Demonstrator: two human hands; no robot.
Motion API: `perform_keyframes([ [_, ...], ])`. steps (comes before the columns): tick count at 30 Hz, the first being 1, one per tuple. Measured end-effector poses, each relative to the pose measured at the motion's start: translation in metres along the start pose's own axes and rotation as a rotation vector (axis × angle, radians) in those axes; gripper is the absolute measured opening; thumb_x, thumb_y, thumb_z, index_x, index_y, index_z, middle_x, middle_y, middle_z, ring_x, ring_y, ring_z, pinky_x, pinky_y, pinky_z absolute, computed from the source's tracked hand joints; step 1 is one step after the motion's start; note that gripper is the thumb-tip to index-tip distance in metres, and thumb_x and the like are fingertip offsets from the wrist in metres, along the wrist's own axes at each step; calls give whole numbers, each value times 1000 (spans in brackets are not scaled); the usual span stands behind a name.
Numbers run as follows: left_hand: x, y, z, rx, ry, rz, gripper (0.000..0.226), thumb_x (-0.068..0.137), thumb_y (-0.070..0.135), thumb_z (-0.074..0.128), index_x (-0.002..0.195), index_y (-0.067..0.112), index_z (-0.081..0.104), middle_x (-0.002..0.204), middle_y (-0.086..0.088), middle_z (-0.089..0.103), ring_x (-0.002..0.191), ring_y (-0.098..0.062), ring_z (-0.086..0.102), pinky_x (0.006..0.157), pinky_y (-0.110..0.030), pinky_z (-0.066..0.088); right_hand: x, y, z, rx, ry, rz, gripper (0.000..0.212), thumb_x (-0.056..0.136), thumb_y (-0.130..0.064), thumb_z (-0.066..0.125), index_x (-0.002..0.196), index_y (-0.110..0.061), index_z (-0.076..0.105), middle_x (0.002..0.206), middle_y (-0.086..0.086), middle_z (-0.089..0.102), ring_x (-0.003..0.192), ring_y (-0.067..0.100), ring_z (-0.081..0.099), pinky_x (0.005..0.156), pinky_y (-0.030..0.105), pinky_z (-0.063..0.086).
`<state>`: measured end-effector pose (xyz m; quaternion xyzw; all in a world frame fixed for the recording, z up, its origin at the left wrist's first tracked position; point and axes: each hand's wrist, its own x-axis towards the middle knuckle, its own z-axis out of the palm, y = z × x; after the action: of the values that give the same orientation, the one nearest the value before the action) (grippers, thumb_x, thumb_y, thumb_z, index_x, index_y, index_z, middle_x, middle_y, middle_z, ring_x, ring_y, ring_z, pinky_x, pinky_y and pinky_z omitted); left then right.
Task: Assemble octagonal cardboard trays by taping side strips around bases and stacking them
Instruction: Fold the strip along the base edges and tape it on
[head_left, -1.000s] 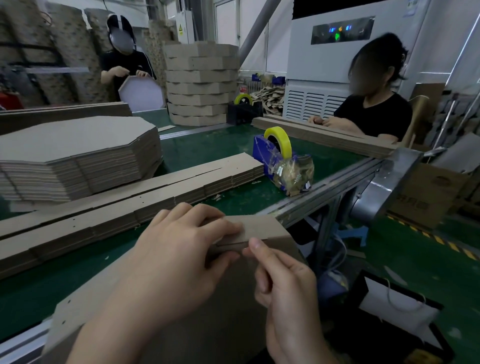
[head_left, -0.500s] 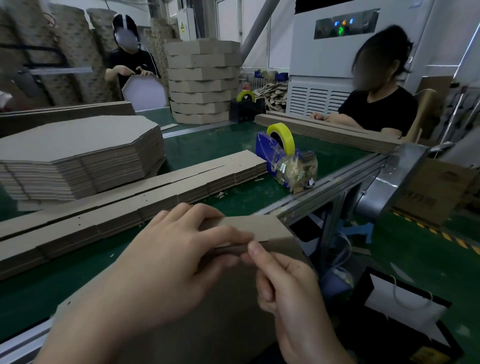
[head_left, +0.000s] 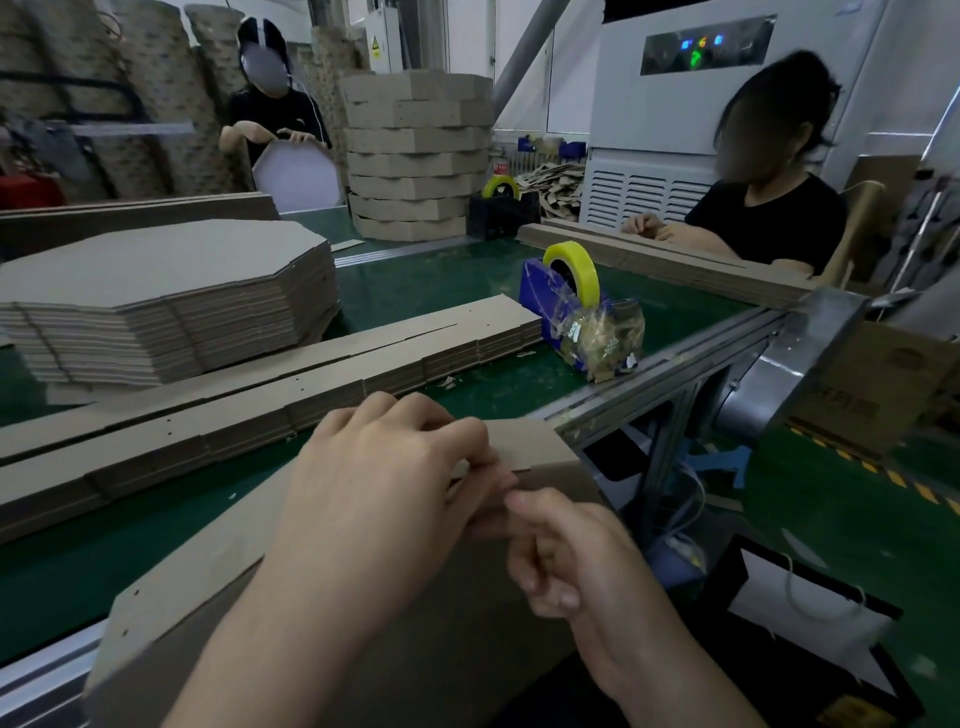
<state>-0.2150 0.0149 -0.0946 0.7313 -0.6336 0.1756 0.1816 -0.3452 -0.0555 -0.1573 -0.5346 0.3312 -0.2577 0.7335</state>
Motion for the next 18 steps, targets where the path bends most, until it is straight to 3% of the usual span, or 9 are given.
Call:
perform_keyframes([
  [3, -5, -5, 1, 31, -11, 14, 23, 85, 53, 59, 78, 34, 70, 86, 5, 67, 75, -25, 64, 60, -34, 45, 2, 15, -3, -24, 127, -29, 44, 91, -29, 51, 60, -9, 75, 44, 3, 40, 36, 9, 27, 38, 19, 20],
  [7, -12, -7, -1, 120, -59, 17, 32, 83, 56, 50, 93, 35, 73, 91, 2, 67, 79, -25, 65, 61, -35, 49, 4, 23, -14, 61, 576, -547, 23, 81, -27, 56, 74, -31, 77, 51, -8, 42, 47, 4, 38, 45, 15, 31],
  [10, -17, -5, -6, 194, -115, 32, 43, 77, 54, 46, 106, 36, 72, 95, -2, 66, 82, -27, 64, 64, -38, 51, 4, 25, -14, -78, 519, -706, 36, 82, -22, 52, 95, -47, 73, 62, -11, 46, 53, 0, 39, 50, 12, 32],
  [13, -15, -5, -13, 191, -132, 46, 41, 71, 52, 72, 110, 39, 70, 96, -3, 67, 82, -29, 65, 77, -46, 52, 3, 27, -11, -203, 491, -772, 40, 82, -18, 52, 107, -45, 67, 61, -10, 42, 55, 0, 40, 52, 11, 31],
  [15, -7, 7, -23, 227, -234, 35, 51, 75, 63, 59, 124, 49, 56, 113, 2, 62, 101, -25, 61, 100, -45, 41, 1, 26, -13, -214, 463, -812, 36, 82, -22, 54, 109, -42, 68, 62, -10, 41, 56, -1, 41, 53, 11, 31],
  [16, -2, 13, -24, 247, -269, 31, 54, 81, 68, 46, 133, 53, 41, 124, 8, 52, 113, -20, 52, 102, -37, 35, -1, 24, -15, -230, 447, -841, 33, 82, -26, 53, 108, -37, 70, 63, -10, 43, 57, -1, 42, 54, 11, 32],
  [18, 0, 25, -22, 212, -202, 48, 55, 86, 70, 32, 138, 53, 22, 130, 14, 38, 120, -14, 40, 79, -29, 31, -4, 18, -24, -262, 469, -887, 32, 84, -32, 48, 99, -28, 77, 64, -10, 49, 60, 0, 48, 56, 12, 36],
])
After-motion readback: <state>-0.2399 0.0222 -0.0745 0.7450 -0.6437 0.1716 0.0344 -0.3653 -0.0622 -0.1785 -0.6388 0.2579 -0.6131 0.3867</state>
